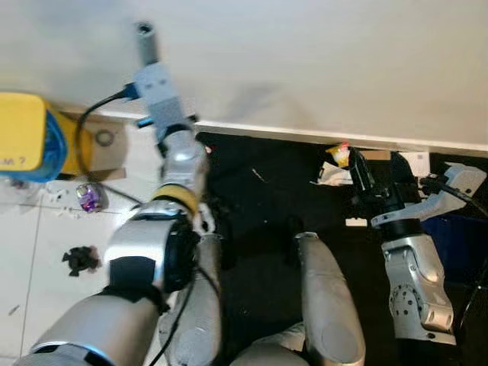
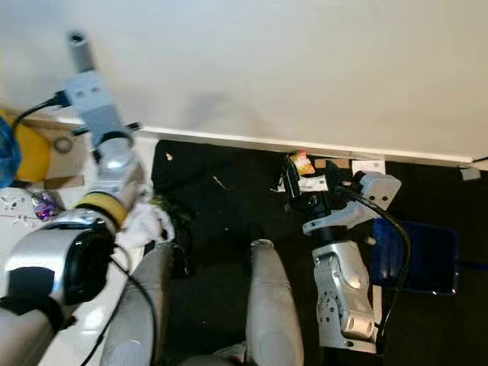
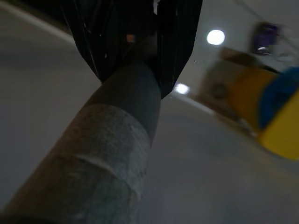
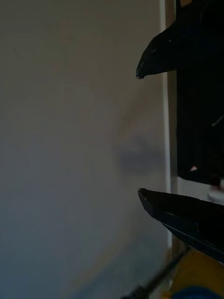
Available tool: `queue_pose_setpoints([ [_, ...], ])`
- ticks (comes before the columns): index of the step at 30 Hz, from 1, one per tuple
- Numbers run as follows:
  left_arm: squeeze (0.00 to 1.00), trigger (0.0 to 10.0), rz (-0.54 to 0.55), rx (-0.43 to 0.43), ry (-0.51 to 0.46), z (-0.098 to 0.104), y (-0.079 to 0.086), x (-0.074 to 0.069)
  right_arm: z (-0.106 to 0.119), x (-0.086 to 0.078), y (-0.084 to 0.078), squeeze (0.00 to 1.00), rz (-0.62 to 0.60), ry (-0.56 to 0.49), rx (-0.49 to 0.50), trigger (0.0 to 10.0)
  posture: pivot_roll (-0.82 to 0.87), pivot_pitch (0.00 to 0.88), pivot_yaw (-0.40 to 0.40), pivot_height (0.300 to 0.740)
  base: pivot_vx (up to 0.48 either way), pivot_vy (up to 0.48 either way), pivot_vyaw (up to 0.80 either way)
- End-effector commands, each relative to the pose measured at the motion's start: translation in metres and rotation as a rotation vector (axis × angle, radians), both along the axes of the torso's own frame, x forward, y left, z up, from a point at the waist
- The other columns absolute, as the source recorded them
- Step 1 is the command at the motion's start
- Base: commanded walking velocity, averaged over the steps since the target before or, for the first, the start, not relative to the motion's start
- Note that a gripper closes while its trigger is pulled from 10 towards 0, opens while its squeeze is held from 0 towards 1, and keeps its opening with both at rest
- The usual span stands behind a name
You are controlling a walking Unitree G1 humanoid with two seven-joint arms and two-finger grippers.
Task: Sweep floor
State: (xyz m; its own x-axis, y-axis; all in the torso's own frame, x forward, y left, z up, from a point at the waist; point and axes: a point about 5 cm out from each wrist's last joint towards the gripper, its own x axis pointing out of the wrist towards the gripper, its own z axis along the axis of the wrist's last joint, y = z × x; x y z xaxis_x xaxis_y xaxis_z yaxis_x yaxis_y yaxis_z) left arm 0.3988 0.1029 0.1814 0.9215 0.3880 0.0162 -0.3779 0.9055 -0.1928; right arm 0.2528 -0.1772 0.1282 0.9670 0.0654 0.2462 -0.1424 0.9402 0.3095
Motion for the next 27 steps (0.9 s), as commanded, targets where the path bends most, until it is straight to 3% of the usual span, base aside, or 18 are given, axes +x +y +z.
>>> queue_pose_setpoints([
  [1, 0.0, 10.0, -0.036, -0.098, 0.048, -0.009, -0.021, -0.004, -0.011, -0.006, -0.006, 0.0, -0.026, 0.04, 0.003, 10.0, -0.09, 0.476, 0.028, 0.731, 0.0, 0.0, 0.0],
  [3, 0.0, 10.0, -0.103, -0.176, 0.03, 0.008, -0.052, -0.004, -0.013, -0.005, -0.007, 0.0, -0.031, 0.04, 0.002, 10.0, -0.09, 0.469, 0.034, 0.731, 0.0, 0.0, 0.0],
  [4, 0.0, 10.0, -0.103, -0.176, 0.03, 0.008, -0.052, -0.004, -0.013, -0.005, -0.007, 0.0, -0.031, 0.04, 0.002, 10.0, -0.09, 0.469, 0.034, 0.731, 0.0, 0.0, 0.0],
  [7, 0.0, 10.0, -0.254, -0.284, -0.015, 0.041, -0.101, -0.009, -0.015, -0.003, -0.007, 0.0, -0.034, 0.04, 0.0, 10.0, -0.09, 0.457, 0.038, 0.731, 0.0, 0.0, 0.0],
  [8, 0.0, 10.0, -0.254, -0.284, -0.015, 0.041, -0.101, -0.009, -0.015, -0.003, -0.007, 0.0, -0.034, 0.04, 0.0, 10.0, -0.09, 0.457, 0.038, 0.731, 0.0, 0.0, 0.0],
  [11, 0.0, 10.0, -0.388, -0.353, -0.065, 0.071, -0.132, -0.015, -0.015, 0.002, -0.006, 0.0, -0.035, 0.033, 0.001, 10.0, -0.08, 0.443, 0.037, 0.731, 0.0, 0.0, 0.0],
  [18, 0.0, 10.0, -0.431, -0.447, -0.009, 0.084, -0.137, -0.012, -0.017, 0.017, -0.009, 0.0, -0.026, 0.029, 0.003, 10.0, -0.03, 0.408, 0.01, 0.731, 0.0, 0.0, 0.0],
  [20, 0.0, 10.0, -0.473, -0.426, -0.059, 0.095, -0.131, -0.008, -0.016, 0.023, -0.007, 0.0, -0.014, 0.023, 0.001, 10.0, -0.02, 0.403, 0.004, 0.731, 0.0, 0.0, 0.0],
  [21, 0.0, 10.0, -0.499, -0.398, -0.092, 0.1, -0.127, -0.005, -0.015, 0.025, -0.007, 0.0, -0.011, 0.02, 0.001, 10.0, -0.02, 0.4, 0.002, 0.731, 0.0, 0.0, 0.0],
  [22, 0.0, 10.0, -0.545, -0.295, -0.159, 0.105, -0.118, -0.002, -0.014, 0.027, -0.006, 0.0, -0.007, 0.016, 0.002, 10.0, -0.02, 0.395, 0.001, 0.731, 0.0, 0.0, 0.0],
  [23, 0.0, 10.0, -0.545, -0.295, -0.159, 0.105, -0.118, -0.002, -0.014, 0.027, -0.006, 0.0, -0.007, 0.016, 0.002, 10.0, -0.02, 0.395, 0.001, 0.731, 0.0, 0.0, 0.0],
  [24, 0.0, 10.0, -0.587, -0.18, -0.215, 0.107, -0.109, 0.001, -0.013, 0.029, -0.006, 0.0, -0.004, 0.013, 0.003, 10.0, -0.01, 0.393, -0.001, 0.731, 0.0, 0.0, 0.0],
  [25, 0.0, 10.0, -0.641, 0.037, -0.251, 0.103, -0.089, 0.007, -0.012, 0.032, -0.004, 0.0, 0.001, 0.007, 0.005, 10.0, -0.01, 0.397, -0.007, 0.731, 0.0, 0.0, 0.0],
  [26, 0.0, 10.0, -0.641, 0.037, -0.251, 0.103, -0.089, 0.007, -0.012, 0.032, -0.004, 0.0, 0.001, 0.007, 0.005, 10.0, -0.01, 0.397, -0.007, 0.731, 0.0, 0.0, 0.0],
  [27, 0.0, 10.0, -0.6, 0.187, -0.219, 0.093, -0.064, 0.013, -0.011, 0.033, -0.004, 0.0, 0.007, 0.002, 0.006, 10.0, -0.01, 0.399, -0.008, 0.731, 0.0, 0.0, 0.0],
])
